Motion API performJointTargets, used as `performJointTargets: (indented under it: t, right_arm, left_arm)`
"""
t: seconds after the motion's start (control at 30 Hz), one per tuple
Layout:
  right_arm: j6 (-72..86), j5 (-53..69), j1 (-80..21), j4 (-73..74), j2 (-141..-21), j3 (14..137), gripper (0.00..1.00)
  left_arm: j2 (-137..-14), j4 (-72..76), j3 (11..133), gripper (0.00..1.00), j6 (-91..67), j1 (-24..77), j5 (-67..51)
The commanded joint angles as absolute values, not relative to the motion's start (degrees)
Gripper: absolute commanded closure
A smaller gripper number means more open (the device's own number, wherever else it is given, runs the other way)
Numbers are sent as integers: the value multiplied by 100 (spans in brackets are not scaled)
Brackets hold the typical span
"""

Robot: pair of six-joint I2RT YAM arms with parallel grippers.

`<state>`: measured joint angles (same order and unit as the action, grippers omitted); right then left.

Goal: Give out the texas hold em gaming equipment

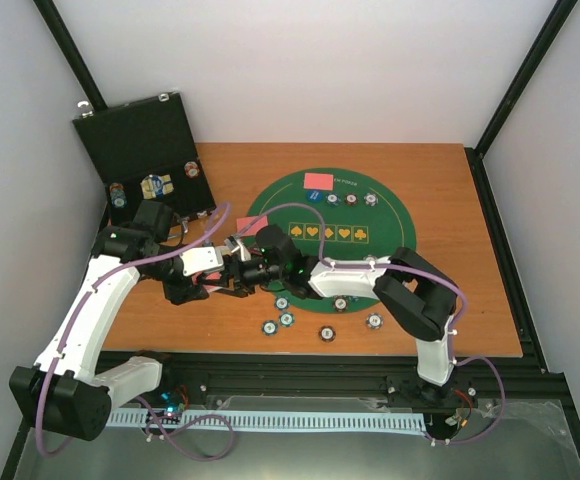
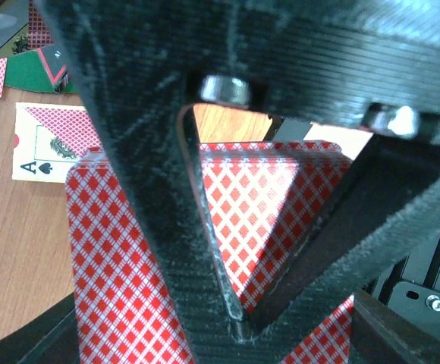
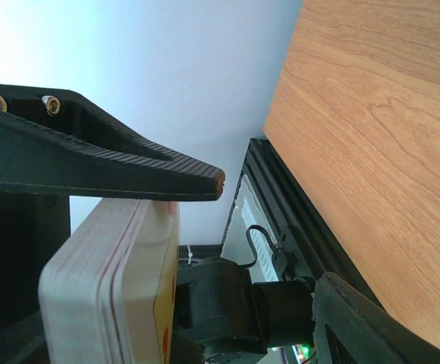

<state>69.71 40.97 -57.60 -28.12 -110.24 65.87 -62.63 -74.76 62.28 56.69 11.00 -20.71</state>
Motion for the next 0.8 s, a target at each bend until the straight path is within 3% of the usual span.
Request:
performJointTargets:
  t: [0.0, 0.5, 0.77]
  right_arm:
    - [6996, 4046, -5701, -2814, -11148, 6605, 34]
    - [6680, 4021, -5380, -2314, -10599, 6151, 38]
    - [6423, 3988, -5289, -1922, -10312, 6086, 52]
  left_arm:
    - [-6136, -7536, 6372, 70, 5784, 1131, -2171]
    - [-6124, -7495, 6319, 70, 5780, 1125, -2206]
    - [-6125, -7473, 6302, 69, 5778, 1128, -2191]
